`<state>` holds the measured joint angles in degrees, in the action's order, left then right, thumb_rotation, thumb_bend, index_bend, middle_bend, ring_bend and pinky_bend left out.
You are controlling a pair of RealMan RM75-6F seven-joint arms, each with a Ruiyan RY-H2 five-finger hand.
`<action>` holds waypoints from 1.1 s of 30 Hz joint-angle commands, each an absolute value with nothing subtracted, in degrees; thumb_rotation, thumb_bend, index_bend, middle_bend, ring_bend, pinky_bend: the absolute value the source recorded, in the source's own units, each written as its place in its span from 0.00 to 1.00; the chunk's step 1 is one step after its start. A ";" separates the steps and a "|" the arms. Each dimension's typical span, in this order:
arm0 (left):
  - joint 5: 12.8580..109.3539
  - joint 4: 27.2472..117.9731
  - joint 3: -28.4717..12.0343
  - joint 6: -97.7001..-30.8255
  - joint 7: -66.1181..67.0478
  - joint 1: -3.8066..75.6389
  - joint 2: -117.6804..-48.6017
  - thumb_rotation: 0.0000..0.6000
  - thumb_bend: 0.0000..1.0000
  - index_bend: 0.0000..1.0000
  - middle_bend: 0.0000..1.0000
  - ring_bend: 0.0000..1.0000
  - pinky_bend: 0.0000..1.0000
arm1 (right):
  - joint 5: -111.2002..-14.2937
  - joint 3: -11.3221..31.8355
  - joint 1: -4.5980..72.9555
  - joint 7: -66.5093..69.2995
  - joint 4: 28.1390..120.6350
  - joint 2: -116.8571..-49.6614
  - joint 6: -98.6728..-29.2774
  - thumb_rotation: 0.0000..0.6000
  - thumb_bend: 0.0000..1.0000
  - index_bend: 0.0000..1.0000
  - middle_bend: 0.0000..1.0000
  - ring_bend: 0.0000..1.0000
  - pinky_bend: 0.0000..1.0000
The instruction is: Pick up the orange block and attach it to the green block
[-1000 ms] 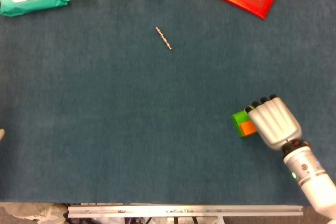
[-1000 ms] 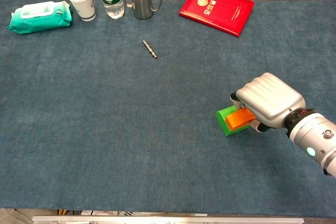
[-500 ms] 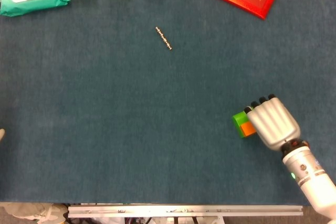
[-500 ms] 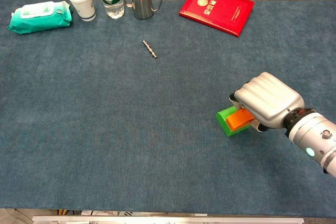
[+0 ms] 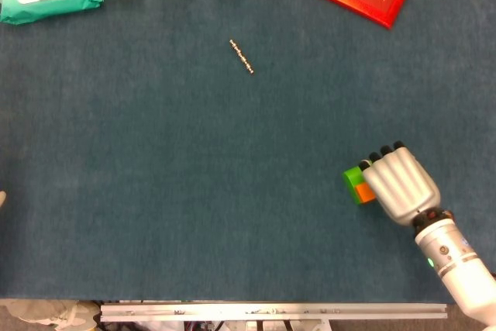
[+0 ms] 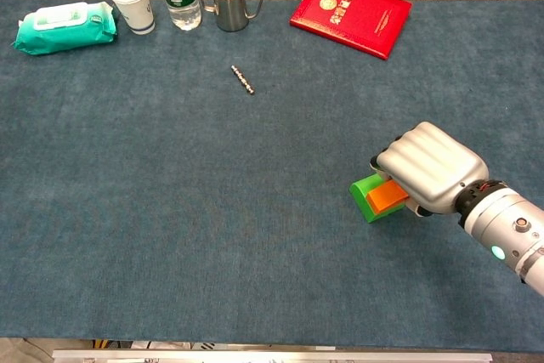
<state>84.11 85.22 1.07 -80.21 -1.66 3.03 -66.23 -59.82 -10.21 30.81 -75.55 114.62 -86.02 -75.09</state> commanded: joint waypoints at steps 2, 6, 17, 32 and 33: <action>84.18 85.25 1.05 -80.18 -1.60 3.11 -66.24 1.00 0.17 0.17 0.19 0.18 0.13 | -60.32 -10.24 30.76 -74.92 114.59 -85.84 -74.98 1.00 0.33 0.66 0.51 0.44 0.47; 84.21 85.36 1.01 -80.18 -1.47 3.16 -66.20 1.00 0.17 0.17 0.19 0.18 0.13 | -61.24 -10.13 30.61 -73.17 114.50 -85.23 -74.73 1.00 0.32 0.63 0.49 0.44 0.47; 84.21 86.43 0.83 -79.93 -0.27 3.56 -65.93 1.00 0.17 0.17 0.19 0.18 0.13 | -64.76 -8.78 29.72 -65.47 115.11 -82.17 -74.63 1.00 0.00 0.09 0.32 0.28 0.40; 83.39 88.06 -0.25 -80.79 1.97 3.83 -65.85 1.00 0.17 0.17 0.19 0.18 0.13 | -73.12 -5.90 26.06 -45.04 111.24 -70.68 -77.23 1.00 0.11 0.17 0.34 0.28 0.40; 83.40 88.16 -0.33 -80.92 2.17 3.84 -65.91 1.00 0.17 0.17 0.19 0.18 0.13 | -73.71 -5.68 25.61 -43.58 110.31 -70.26 -77.73 1.00 0.13 0.19 0.35 0.29 0.40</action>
